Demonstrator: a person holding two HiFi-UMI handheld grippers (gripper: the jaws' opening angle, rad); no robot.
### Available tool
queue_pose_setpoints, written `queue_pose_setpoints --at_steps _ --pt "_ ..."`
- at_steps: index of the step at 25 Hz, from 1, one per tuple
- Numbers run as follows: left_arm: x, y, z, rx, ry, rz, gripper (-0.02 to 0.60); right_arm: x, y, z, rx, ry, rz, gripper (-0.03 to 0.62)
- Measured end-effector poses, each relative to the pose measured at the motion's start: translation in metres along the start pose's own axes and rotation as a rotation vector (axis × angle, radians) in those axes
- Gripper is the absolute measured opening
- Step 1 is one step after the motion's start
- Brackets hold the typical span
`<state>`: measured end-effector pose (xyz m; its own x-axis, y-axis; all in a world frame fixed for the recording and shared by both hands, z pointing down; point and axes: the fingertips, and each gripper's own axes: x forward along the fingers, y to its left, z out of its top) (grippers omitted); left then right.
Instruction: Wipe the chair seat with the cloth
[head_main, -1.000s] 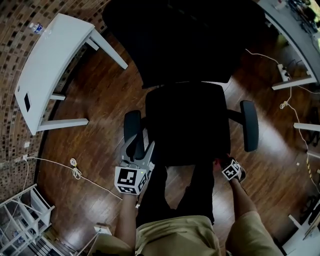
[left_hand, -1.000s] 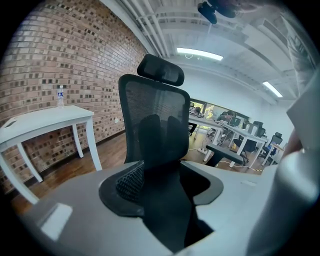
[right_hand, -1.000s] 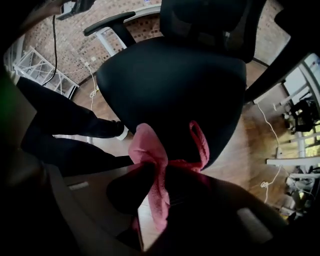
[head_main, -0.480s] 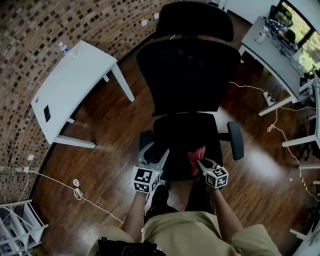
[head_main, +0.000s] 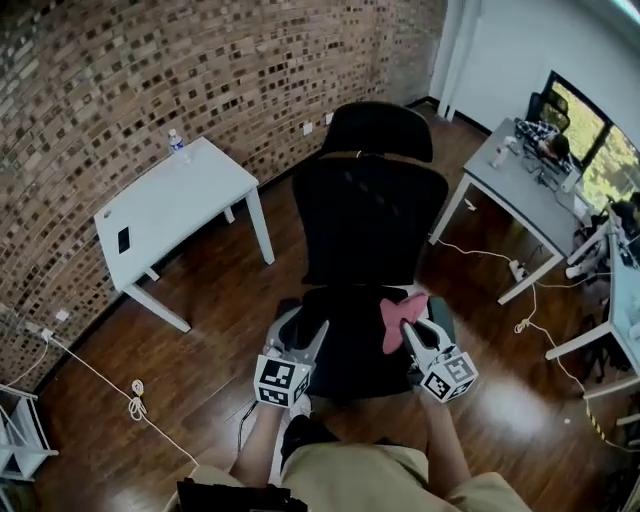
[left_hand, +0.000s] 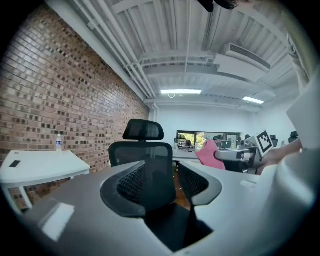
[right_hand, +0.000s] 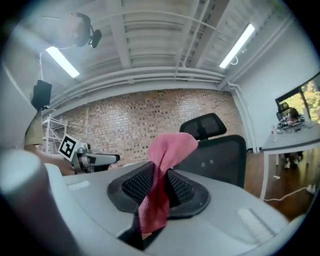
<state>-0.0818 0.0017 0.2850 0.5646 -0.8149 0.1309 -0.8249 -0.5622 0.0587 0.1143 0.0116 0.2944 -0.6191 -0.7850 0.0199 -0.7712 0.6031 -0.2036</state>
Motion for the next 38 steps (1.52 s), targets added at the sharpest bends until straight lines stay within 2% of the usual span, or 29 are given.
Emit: queue_pose_setpoints --at_steps 3,6,8,11,13,16,19,22,26,30,34,38 --pt "-0.022 -0.05 -0.007 -0.038 -0.048 0.074 0.192 -0.046 0.023 0.005 0.021 -0.045 0.153 0.078" --pt "-0.036 -0.128 -0.018 -0.103 -0.116 0.094 0.192 -0.114 0.022 0.005 0.05 -0.083 0.232 0.078" --pt "-0.049 -0.175 -0.02 -0.11 -0.121 0.1 0.192 -0.149 0.016 0.013 0.089 -0.138 0.24 0.077" --pt "-0.071 -0.229 -0.008 -0.05 -0.066 0.101 0.189 -0.194 0.02 0.035 0.131 -0.215 0.213 0.077" --pt "-0.087 -0.261 0.006 -0.014 -0.052 0.1 0.189 -0.227 0.025 0.053 0.12 -0.25 0.176 0.077" --pt "-0.107 -0.291 0.023 0.012 -0.094 0.079 0.189 -0.262 0.038 0.076 0.051 -0.277 0.146 0.075" --pt "-0.122 -0.293 0.04 0.004 -0.15 0.075 0.157 -0.274 0.059 0.087 -0.073 -0.258 0.1 0.078" --pt "-0.141 -0.289 0.045 0.019 -0.17 0.06 0.156 -0.28 0.084 0.085 -0.122 -0.261 0.039 0.092" --pt "-0.181 -0.29 0.049 0.017 -0.184 0.061 0.161 -0.273 0.122 0.062 -0.129 -0.218 0.012 0.106" --pt "-0.208 -0.27 0.044 0.025 -0.18 0.083 0.167 -0.253 0.156 0.043 -0.121 -0.092 -0.036 0.103" --pt "-0.234 -0.237 0.043 -0.053 -0.201 0.131 0.167 -0.237 0.191 0.04 -0.041 -0.026 -0.017 0.098" --pt "-0.258 -0.239 0.052 0.006 -0.239 0.13 0.123 -0.243 0.206 0.043 -0.106 -0.022 -0.068 0.1"
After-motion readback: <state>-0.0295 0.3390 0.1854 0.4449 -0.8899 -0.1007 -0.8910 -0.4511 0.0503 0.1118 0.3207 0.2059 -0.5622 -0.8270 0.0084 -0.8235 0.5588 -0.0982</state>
